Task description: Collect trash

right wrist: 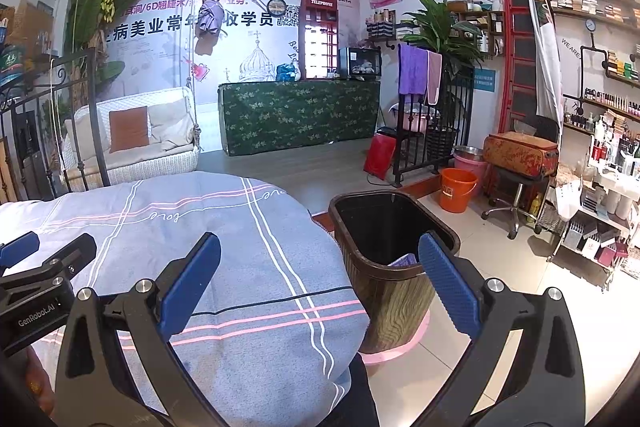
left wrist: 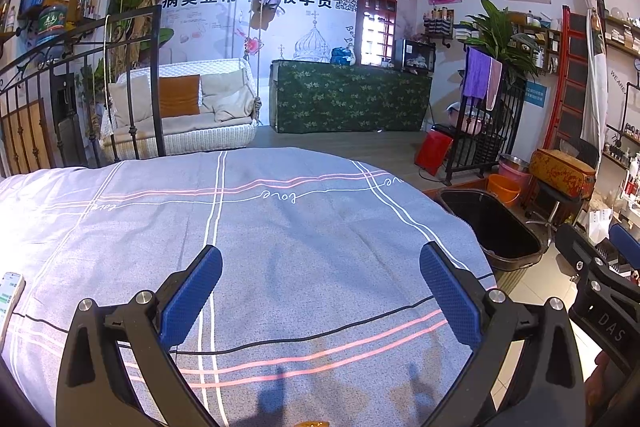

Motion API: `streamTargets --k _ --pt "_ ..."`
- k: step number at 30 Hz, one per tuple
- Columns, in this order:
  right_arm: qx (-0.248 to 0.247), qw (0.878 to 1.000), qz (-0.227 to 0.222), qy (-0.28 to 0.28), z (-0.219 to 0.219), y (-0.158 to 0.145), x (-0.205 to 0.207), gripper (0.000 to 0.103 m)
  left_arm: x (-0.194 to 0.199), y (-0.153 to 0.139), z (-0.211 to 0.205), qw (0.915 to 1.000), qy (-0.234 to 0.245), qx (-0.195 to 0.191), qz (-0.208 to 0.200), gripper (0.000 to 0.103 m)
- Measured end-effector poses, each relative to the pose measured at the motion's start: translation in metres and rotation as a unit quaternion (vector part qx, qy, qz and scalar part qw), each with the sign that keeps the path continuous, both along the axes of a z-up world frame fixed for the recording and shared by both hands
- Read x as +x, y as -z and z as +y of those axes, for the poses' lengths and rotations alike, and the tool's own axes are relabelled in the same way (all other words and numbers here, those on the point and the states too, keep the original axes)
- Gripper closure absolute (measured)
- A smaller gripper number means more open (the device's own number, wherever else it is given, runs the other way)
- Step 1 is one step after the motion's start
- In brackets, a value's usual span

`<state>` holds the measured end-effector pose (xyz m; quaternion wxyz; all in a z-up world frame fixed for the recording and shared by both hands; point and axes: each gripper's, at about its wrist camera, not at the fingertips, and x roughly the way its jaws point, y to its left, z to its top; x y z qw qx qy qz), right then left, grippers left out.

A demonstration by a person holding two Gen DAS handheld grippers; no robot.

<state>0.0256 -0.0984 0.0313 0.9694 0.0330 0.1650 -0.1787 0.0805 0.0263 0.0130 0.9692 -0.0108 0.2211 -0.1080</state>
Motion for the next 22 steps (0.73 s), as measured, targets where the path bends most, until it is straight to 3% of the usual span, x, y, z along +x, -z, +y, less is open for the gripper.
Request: streamTargets --k 22 --pt "0.002 1.000 0.006 -0.003 -0.0037 0.0020 0.0012 0.005 -0.0013 -0.0020 -0.0025 1.0000 0.001 -0.003 0.007 0.005"
